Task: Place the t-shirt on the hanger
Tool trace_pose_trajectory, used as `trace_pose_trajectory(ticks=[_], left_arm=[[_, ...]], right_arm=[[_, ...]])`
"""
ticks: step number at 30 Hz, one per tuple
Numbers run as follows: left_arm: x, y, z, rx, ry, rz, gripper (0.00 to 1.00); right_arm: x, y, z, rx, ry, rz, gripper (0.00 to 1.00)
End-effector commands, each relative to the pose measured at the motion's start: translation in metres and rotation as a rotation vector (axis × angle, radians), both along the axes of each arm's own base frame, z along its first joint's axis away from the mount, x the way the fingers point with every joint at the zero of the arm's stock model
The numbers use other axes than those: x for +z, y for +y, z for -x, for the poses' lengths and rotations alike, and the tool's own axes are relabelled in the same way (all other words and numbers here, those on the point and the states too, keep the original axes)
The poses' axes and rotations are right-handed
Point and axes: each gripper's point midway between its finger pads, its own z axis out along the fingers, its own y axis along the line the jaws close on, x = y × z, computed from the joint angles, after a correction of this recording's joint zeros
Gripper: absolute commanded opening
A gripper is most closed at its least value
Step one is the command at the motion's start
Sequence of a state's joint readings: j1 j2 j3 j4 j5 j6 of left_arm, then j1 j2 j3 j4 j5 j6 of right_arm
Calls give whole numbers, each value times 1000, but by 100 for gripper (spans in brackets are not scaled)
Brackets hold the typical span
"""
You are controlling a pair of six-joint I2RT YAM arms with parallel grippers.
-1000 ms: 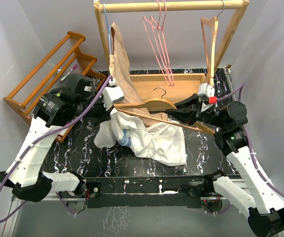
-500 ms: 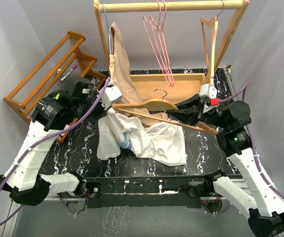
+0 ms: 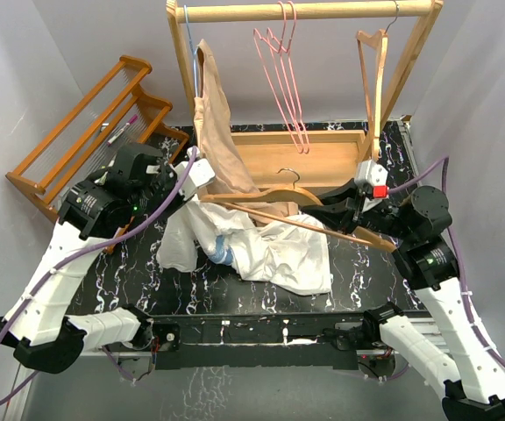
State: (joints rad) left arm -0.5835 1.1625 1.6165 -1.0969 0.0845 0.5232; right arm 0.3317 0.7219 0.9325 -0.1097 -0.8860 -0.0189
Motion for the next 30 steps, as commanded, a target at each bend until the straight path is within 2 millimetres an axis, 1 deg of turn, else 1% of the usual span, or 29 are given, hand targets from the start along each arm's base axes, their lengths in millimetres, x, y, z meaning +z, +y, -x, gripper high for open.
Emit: trace_pose_trajectory(ticks=[1, 3, 7, 13, 20, 23, 26, 30], left_arm=[[1, 3, -2, 27, -27, 19, 0], [-5, 0, -5, 25, -16, 24, 0], [-13, -7, -9, 14, 10, 35, 0], [-17, -14, -16, 7, 34, 47, 0], [-22, -15, -26, 27, 41, 55, 0], [-14, -21, -27, 24, 50, 83, 0], [0, -26, -25, 13, 59, 115, 0], [11, -31, -17, -7, 86, 148, 0]], right_arm=[[9, -3, 1, -20, -7, 23, 8], [5, -5, 0, -34, 18, 38, 8], [3, -7, 5, -33, 40, 55, 8], [-2, -7, 12, -10, 71, 82, 8], [-2, -8, 20, 12, 82, 98, 8], [-12, -6, 17, 17, 108, 97, 8], [-21, -2, 9, 20, 128, 82, 8], [-22, 3, -4, 14, 120, 55, 8]])
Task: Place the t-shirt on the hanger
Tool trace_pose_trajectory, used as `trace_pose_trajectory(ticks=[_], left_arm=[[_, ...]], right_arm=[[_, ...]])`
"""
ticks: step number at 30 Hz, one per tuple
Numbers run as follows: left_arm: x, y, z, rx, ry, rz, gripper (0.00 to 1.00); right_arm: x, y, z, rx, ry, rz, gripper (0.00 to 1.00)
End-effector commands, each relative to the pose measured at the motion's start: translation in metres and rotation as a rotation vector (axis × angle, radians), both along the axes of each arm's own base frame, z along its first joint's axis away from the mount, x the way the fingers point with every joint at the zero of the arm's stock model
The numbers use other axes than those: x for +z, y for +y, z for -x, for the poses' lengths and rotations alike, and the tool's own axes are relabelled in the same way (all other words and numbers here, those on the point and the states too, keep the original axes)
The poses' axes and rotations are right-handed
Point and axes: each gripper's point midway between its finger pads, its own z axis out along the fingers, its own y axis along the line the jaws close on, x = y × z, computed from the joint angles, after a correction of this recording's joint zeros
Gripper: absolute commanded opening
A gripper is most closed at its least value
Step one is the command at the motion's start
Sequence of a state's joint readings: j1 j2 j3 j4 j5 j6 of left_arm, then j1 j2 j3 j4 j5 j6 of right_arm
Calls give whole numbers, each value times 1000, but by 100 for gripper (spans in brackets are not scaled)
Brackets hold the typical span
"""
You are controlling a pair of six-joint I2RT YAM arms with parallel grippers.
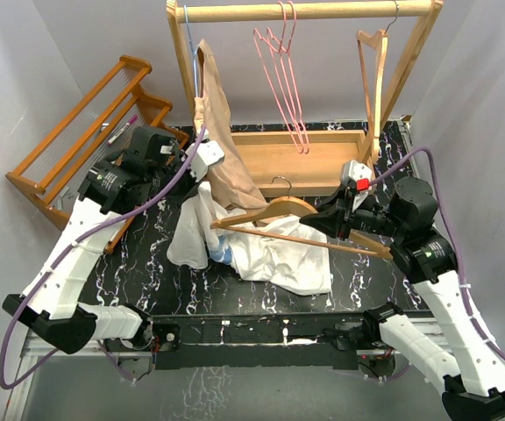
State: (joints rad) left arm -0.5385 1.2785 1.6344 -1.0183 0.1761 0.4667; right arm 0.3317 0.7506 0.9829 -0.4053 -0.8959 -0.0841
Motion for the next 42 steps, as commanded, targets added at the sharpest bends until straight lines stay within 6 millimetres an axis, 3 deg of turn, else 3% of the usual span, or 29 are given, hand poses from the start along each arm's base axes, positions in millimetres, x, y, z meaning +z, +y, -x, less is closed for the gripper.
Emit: trace_pose_trajectory(ticks=[1, 7, 14, 25, 34, 42], left_arm=[[25, -7, 14, -28, 12, 78, 0], [18, -6, 23, -56, 40, 75, 0], [11, -8, 26, -69, 65, 70, 0], [4, -6, 27, -83, 76, 46, 0], [-17, 2, 18, -77, 34, -13, 0], [-20, 1, 17, -58, 34, 3, 0]], right_arm=[[18, 6, -14, -2, -80, -61, 8], [36, -2, -30, -107, -159, -71, 8], [59, -12, -28, -174, -222, -95, 8], [64, -8, -24, -133, -234, -107, 8], [69, -12, -8, -121, -230, -84, 8], [48, -10, 4, -73, -160, -60, 8]])
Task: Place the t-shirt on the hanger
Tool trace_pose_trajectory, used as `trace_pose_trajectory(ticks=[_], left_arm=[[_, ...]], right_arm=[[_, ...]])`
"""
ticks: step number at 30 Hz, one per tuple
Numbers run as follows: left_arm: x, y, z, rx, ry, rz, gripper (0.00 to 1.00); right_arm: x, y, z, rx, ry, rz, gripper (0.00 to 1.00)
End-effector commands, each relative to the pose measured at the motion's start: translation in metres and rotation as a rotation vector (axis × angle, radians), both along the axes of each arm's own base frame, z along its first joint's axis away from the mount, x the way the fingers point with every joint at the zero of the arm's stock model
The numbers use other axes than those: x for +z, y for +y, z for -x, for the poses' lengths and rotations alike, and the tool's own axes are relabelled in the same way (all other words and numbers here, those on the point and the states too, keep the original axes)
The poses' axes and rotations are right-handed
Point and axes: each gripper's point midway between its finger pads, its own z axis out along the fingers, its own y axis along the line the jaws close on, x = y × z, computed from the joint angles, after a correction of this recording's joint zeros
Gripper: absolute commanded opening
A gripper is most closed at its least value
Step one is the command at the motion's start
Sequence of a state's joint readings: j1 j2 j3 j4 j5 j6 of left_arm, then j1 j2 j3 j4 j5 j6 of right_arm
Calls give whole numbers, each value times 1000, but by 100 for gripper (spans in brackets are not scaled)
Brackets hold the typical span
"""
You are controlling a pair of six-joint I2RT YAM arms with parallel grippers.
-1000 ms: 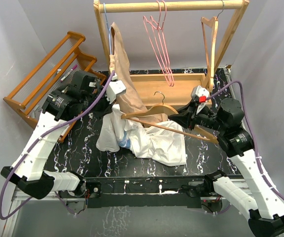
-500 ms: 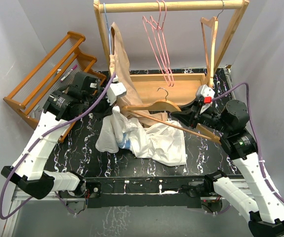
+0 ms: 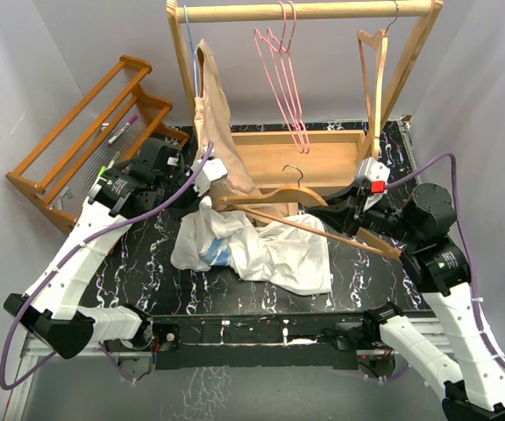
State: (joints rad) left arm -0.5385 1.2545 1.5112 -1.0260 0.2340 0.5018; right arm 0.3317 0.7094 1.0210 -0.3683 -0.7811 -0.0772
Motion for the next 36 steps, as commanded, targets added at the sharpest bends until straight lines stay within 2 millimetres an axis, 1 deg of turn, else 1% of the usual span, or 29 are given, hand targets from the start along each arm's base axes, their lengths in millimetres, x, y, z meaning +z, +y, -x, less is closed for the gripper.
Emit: trace_pose_trajectory(ticks=[1, 7, 16, 19, 23, 26, 31, 34, 36], left_arm=[[19, 1, -1, 6, -61, 40, 0], [26, -1, -5, 8, -66, 38, 0], [21, 0, -5, 9, -64, 29, 0], [22, -1, -4, 5, -59, 36, 0], [26, -4, -1, 0, -45, 52, 0], [26, -1, 0, 1, -42, 44, 0], [17, 4, 2, 8, -42, 17, 0], [11, 4, 2, 10, -32, 16, 0], [11, 3, 3, 9, -27, 24, 0]], right_arm=[[19, 3, 13, 54, -61, -30, 8], [26, 11, 18, 121, -72, -61, 8], [34, 10, 30, 158, -88, -64, 8], [33, 9, 27, 134, -94, -64, 8], [27, 7, 14, 84, -97, -61, 8], [21, 6, 6, 58, -95, -50, 8], [29, 1, 8, 22, -112, -50, 8], [23, -4, 4, -16, -93, -27, 8], [19, -5, 2, -28, -87, -21, 8]])
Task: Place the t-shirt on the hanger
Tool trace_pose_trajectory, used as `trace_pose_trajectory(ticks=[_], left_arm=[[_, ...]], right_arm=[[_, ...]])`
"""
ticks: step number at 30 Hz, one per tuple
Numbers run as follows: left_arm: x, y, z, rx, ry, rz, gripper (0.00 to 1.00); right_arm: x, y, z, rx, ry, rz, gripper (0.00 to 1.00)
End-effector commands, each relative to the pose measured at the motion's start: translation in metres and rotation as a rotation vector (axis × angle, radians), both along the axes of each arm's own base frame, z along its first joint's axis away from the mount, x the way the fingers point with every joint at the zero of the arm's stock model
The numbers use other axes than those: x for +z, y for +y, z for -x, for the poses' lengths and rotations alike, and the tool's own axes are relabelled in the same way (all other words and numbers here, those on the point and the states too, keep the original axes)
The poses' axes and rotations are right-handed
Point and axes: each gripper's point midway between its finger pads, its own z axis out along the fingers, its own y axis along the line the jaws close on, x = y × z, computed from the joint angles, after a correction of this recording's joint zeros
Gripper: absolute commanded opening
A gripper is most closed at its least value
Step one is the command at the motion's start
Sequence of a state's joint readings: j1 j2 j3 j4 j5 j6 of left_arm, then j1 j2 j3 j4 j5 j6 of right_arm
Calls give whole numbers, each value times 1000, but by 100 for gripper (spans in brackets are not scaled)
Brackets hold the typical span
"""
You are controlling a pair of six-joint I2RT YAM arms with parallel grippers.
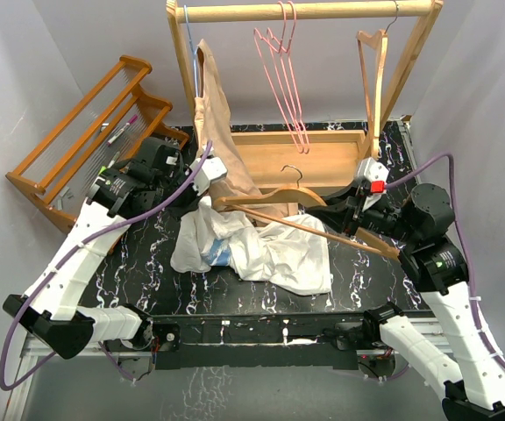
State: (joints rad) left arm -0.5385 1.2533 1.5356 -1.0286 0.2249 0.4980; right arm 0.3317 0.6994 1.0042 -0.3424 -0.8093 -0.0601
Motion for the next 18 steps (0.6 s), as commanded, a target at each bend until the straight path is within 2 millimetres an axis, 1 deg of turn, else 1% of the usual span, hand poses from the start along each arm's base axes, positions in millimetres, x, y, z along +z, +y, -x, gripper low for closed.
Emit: trace_pose_trajectory(ticks=[1, 4, 11, 18], left_arm=[[3, 1, 6, -3, -3, 21, 0], [4, -1, 7, -9, 5, 28, 0], [4, -2, 6, -17, 7, 28, 0], [4, -7, 12, -47, 33, 50, 0]], right_arm=[[18, -7, -4, -56, -84, -8, 8], [20, -3, -3, -31, -87, -21, 8], [23, 5, 5, 48, -94, -34, 8], [21, 9, 6, 84, -92, -56, 8]])
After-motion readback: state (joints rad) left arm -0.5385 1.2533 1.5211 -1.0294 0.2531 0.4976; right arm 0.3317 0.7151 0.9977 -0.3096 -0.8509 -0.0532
